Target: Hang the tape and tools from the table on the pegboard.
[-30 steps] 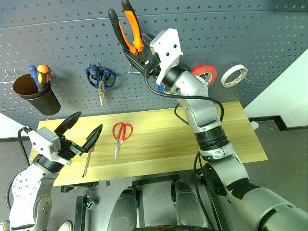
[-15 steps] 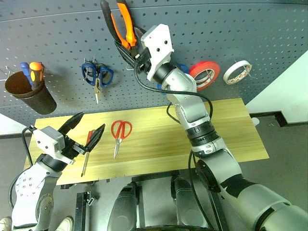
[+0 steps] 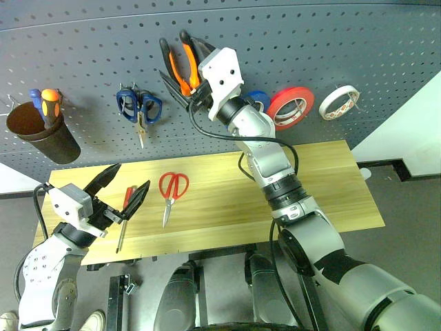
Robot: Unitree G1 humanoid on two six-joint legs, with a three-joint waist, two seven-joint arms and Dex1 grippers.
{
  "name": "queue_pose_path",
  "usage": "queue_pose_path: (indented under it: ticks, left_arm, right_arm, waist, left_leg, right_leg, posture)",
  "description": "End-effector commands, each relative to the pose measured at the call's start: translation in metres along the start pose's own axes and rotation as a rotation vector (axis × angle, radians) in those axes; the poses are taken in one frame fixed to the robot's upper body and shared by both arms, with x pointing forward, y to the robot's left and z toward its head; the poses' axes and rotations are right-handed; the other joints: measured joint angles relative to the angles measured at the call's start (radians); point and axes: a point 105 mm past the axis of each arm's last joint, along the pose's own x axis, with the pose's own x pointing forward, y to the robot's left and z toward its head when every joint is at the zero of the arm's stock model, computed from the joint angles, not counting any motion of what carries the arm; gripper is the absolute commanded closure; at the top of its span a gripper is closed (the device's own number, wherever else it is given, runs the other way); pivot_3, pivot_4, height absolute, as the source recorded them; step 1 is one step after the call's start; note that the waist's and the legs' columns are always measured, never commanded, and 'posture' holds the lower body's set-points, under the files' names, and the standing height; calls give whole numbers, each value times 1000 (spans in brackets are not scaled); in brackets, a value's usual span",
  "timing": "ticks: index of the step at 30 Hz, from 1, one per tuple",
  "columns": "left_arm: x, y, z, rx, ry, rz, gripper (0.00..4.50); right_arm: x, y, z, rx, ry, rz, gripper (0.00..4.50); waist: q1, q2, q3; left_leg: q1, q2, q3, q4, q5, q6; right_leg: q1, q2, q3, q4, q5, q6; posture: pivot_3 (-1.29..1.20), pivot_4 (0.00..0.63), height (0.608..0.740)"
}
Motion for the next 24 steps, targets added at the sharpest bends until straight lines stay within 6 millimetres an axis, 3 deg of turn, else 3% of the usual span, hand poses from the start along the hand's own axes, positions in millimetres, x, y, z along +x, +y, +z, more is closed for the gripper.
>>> queue_pose_path:
  ticks: [1, 7, 11, 15, 19, 21, 24]
  left_arm:
    - [0, 0, 6, 26, -13, 9, 357]
    - [-13, -7, -4, 16, 101, 43, 357]
    - [-19, -7, -26, 15, 235, 143, 357]
    - [-16, -15, -58, -38, 414, 208, 357]
    - [-8, -15, -101, -92, 661, 303, 357]
    - [4, -20, -111, -99, 712, 295, 5]
    - [29, -24, -124, -141, 775, 310, 5]
  right_arm:
    - [-2, -1, 27, -88, -90, 33, 16]
    - [-53, 9, 33, -237, -82, 194, 16]
    - [-87, 8, 35, -313, -44, 272, 16]
    - [-133, 6, 20, -340, 112, 418, 16]
    - [-168, 0, 3, -335, 242, 468, 16]
    - [-178, -2, -5, -348, 288, 472, 0]
    - [-194, 0, -18, -351, 345, 487, 0]
  waist:
    - [0, 0, 0]
    - [3, -1, -1]
    - [1, -1, -1]
    - [11, -2, -1]
    - [25, -3, -1]
    - [25, -3, -1]
    - [26, -4, -2]
  left_leg:
    - [0, 0, 0, 0, 0, 0]
    - [-1, 0, 0, 0, 0, 0]
    - [-1, 0, 0, 0, 0, 0]
    - [0, 0, 0, 2, 0, -1]
    - [3, 0, 0, 5, 0, -1]
    - [4, 0, 0, 6, 1, -1]
    - [6, 0, 0, 6, 2, -2]
  right_leg:
    - [0, 0, 0, 0, 0, 0]
    - [0, 0, 0, -1, 0, 0]
    - [0, -1, 0, -2, 0, 1]
    - [2, 0, 0, -1, -1, -1]
    - [8, 0, 0, -2, -2, -2]
    - [8, 0, 0, -1, -2, -2]
    - [9, 0, 0, 0, 1, -1]
  posture:
    - [20, 259, 729]
    - [0, 249, 729]
    - [10, 244, 729]
    - [14, 242, 729]
    - [3, 237, 729]
    - [-2, 231, 729]
    - [-9, 217, 729]
